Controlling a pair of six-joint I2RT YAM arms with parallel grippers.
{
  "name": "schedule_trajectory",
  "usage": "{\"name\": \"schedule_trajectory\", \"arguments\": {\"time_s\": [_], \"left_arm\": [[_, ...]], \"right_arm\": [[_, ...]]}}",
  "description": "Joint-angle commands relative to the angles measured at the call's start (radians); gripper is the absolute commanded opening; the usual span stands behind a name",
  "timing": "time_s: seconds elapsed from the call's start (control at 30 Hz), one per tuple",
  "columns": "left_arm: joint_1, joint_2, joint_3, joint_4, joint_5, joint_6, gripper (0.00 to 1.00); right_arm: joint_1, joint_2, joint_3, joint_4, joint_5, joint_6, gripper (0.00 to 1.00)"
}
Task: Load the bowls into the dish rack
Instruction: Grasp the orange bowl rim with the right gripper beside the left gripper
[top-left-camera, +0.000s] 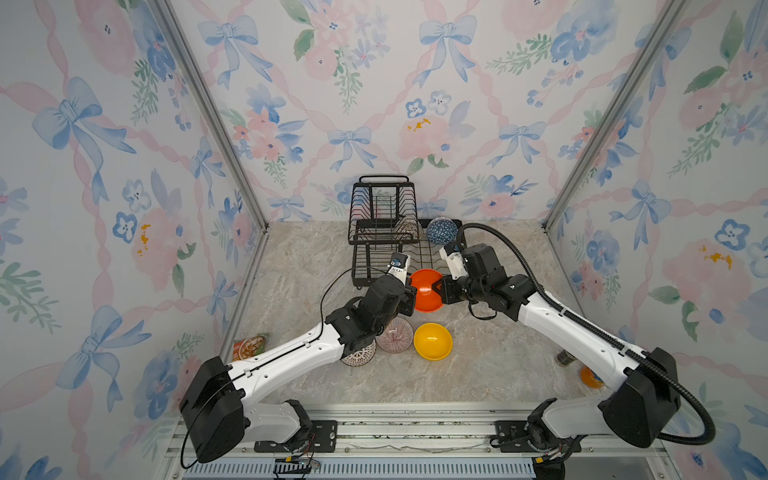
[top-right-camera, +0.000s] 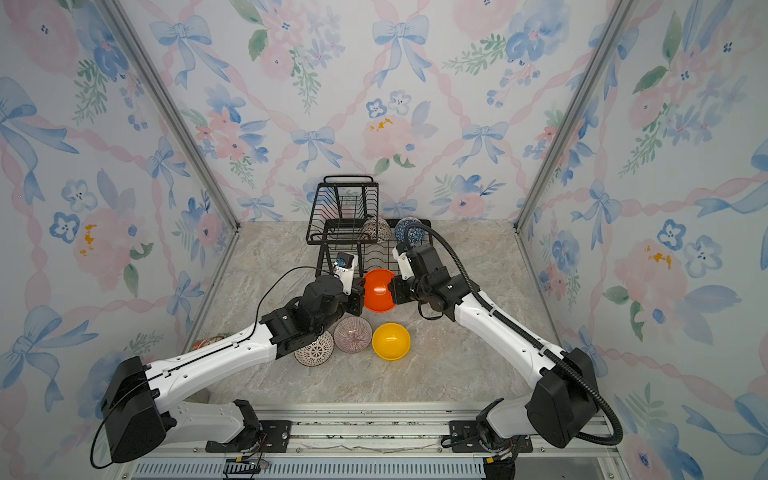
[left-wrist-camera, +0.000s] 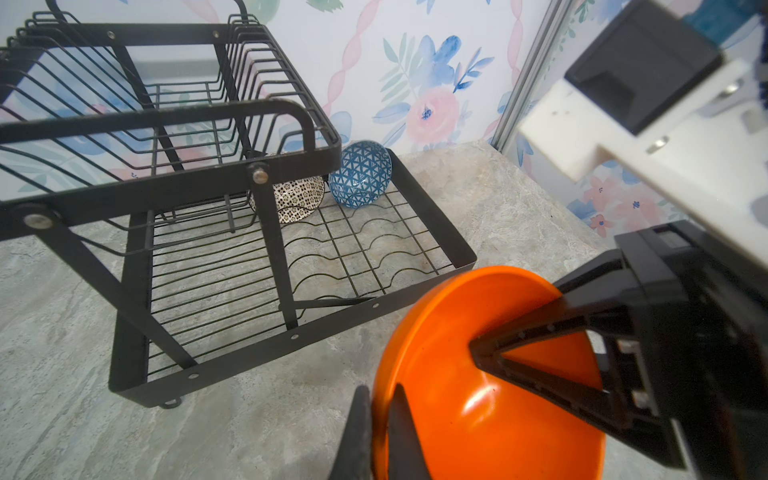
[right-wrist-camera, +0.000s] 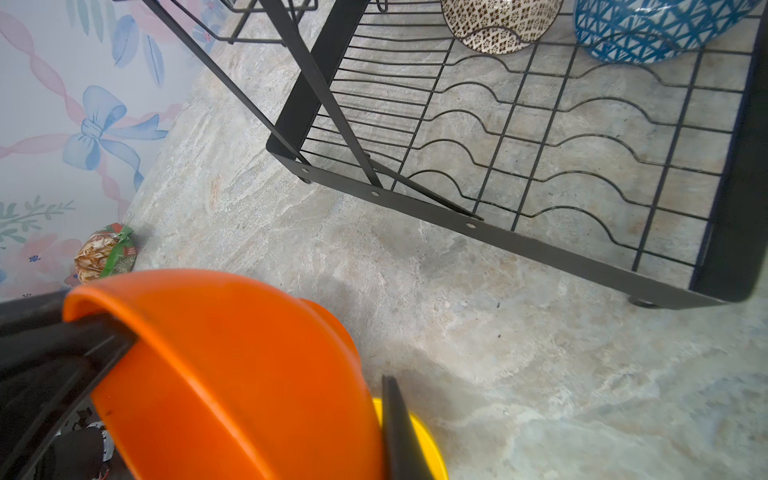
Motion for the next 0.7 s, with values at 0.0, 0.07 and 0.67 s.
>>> {"name": "schedule_trajectory", "arguments": {"time_s": [0.0,0.07,0.67], "left_arm": [[0.008,-0.042,-0.028,-0.034,0.077,0.008,0.11],[0.02,-0.059,-0.035,-0.052,0.104,0.006,0.25],[0.229,-0.204,-0.068,-0.252,0.288,0.052,0.98]], "right_arm": [[0.009,-0.039,-0.005,0.019,0.041,-0.04,0.0],[0.01,-0.047,-0.008,0.018,0.067,-0.076,0.0],[0.053,0.0,0.015,0.177,0.493,-0.74,0.0]]}}
